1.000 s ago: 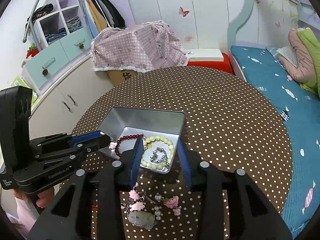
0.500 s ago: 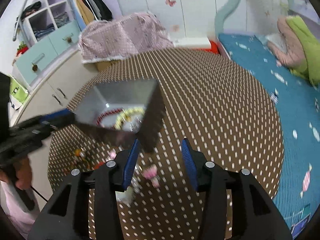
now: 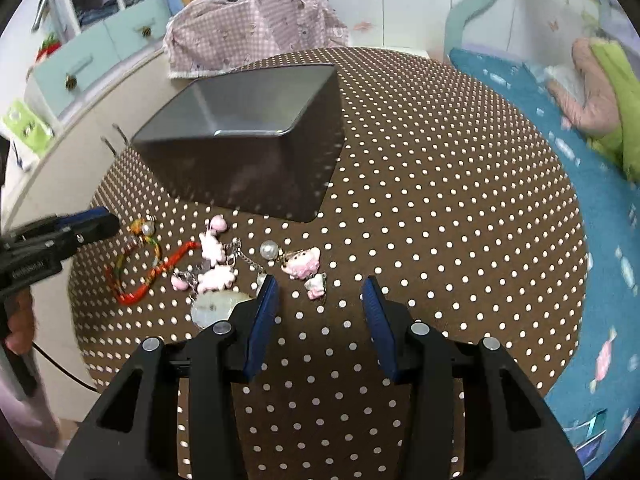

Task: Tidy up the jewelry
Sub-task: 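Grasp the pink pig charm with the right tool while the left tool grasps the red-string bead bracelet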

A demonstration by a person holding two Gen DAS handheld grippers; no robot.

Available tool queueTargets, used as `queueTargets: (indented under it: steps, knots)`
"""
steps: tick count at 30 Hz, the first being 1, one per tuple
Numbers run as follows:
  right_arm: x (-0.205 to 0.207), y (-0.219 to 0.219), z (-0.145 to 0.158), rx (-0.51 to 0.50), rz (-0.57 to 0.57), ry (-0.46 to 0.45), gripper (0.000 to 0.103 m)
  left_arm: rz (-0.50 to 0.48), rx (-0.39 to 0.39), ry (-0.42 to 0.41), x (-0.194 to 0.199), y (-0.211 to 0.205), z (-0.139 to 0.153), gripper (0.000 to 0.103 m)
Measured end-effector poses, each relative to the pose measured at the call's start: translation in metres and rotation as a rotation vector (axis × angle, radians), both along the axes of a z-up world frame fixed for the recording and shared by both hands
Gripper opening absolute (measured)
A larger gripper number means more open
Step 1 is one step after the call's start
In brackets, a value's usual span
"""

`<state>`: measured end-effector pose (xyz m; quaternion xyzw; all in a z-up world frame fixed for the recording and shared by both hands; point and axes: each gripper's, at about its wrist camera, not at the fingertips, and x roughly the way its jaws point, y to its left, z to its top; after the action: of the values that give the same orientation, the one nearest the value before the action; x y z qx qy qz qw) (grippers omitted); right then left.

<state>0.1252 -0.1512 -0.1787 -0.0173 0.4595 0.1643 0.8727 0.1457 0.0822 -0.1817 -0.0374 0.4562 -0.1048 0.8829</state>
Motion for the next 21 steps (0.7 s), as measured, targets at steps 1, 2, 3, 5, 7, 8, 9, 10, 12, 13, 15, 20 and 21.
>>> queueTargets:
  steps: [1,2,3,5,7,8,9,10,12,13,15,20,21]
  knots:
    - [-0.002,0.003,0.000,-0.018,0.005,-0.009,0.041,0.000,-0.001,0.003,0.000,0.000,-0.001,0.036]
    - [-0.002,0.005,0.000,-0.032,0.004,-0.016,0.039,-0.001,-0.004,0.006,-0.001,0.000,-0.002,0.036]
    - [-0.002,0.006,-0.001,-0.037,-0.001,-0.020,0.034,-0.003,-0.006,0.008,-0.001,0.000,-0.003,0.036]
    - [-0.001,0.006,-0.001,-0.050,-0.005,-0.029,0.025,-0.012,-0.015,0.006,-0.002,-0.001,-0.005,0.036]
    - [0.001,0.003,-0.003,-0.051,-0.011,-0.030,0.019,-0.022,-0.030,0.006,-0.001,-0.002,-0.007,0.036]
    - [0.001,0.002,-0.003,-0.046,-0.019,-0.029,0.015,-0.018,-0.031,0.006,0.001,-0.003,-0.008,0.036]
    - [0.003,0.001,-0.003,-0.042,-0.026,-0.027,0.011,-0.008,-0.028,0.002,0.003,-0.004,-0.008,0.035]
    - [0.004,0.000,-0.003,-0.034,-0.029,-0.025,0.010,-0.001,-0.026,-0.007,0.004,-0.005,-0.008,0.035]
    - [0.006,-0.003,-0.002,-0.020,-0.034,-0.019,0.008,-0.016,-0.051,-0.015,0.005,-0.005,-0.009,0.035]
    - [0.007,-0.006,-0.002,-0.013,-0.041,-0.016,0.008,-0.021,-0.060,-0.015,0.005,-0.005,-0.010,0.035]
    - [0.007,-0.007,-0.002,-0.011,-0.044,-0.015,0.008,-0.020,-0.057,-0.020,0.006,-0.007,-0.011,0.035]
    - [0.007,-0.005,0.001,-0.019,-0.041,-0.018,0.009,-0.011,-0.053,-0.018,0.010,-0.009,-0.015,0.035]
    - [0.007,-0.004,0.001,-0.021,-0.042,-0.018,0.009,-0.012,-0.052,-0.018,0.012,-0.008,-0.015,0.035]
